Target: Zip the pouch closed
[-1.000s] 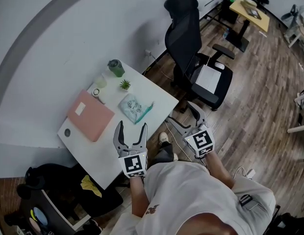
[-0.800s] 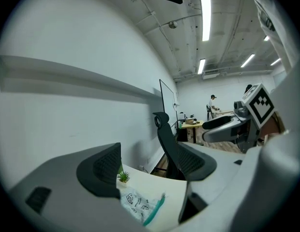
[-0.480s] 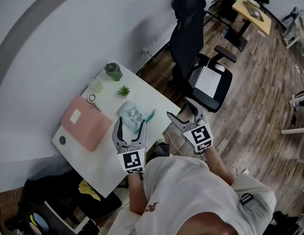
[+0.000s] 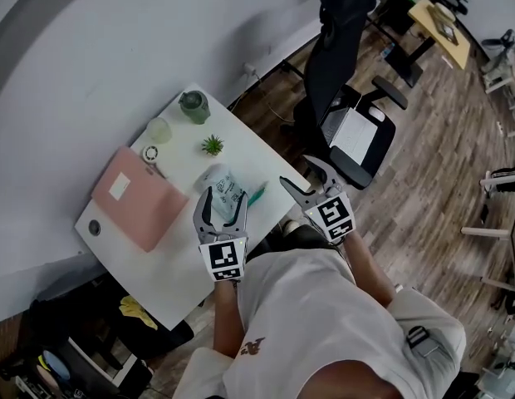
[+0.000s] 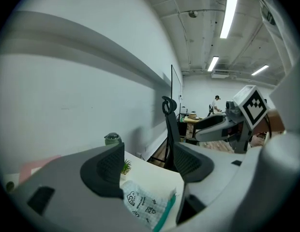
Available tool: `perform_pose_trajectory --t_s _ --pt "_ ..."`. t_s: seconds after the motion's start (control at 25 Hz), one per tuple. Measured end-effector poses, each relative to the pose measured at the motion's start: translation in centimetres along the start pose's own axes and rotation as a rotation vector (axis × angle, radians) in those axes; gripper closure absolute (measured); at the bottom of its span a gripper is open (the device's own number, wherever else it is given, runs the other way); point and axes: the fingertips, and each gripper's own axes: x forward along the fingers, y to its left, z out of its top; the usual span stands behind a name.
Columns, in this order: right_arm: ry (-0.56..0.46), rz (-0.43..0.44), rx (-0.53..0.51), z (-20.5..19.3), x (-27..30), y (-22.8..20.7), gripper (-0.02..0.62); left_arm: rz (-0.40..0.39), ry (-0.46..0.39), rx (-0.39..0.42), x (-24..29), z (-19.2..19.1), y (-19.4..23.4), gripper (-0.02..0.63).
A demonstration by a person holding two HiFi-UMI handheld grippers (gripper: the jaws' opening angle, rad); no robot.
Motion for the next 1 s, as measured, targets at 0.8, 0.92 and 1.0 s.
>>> perform_pose_trajectory --t_s 0.8,0.92,1.0 --pt "0.182 0.513 -0.202 -7.7 8.5 -0.2 0.357 0.346 0.195 -0.232 2.3 -8.0 -1.4 0.356" --pt "0.190 0.618 -0.248 -8.4 9.2 0.2 0.368 0.416 0.223 -0.274 2.3 -9.1 -2.6 0.359" --pt "0.196 0.684 -0.281 -8.8 9.6 0.5 0.374 0.452 0.239 -0.299 2.6 -9.8 -3.4 0.360"
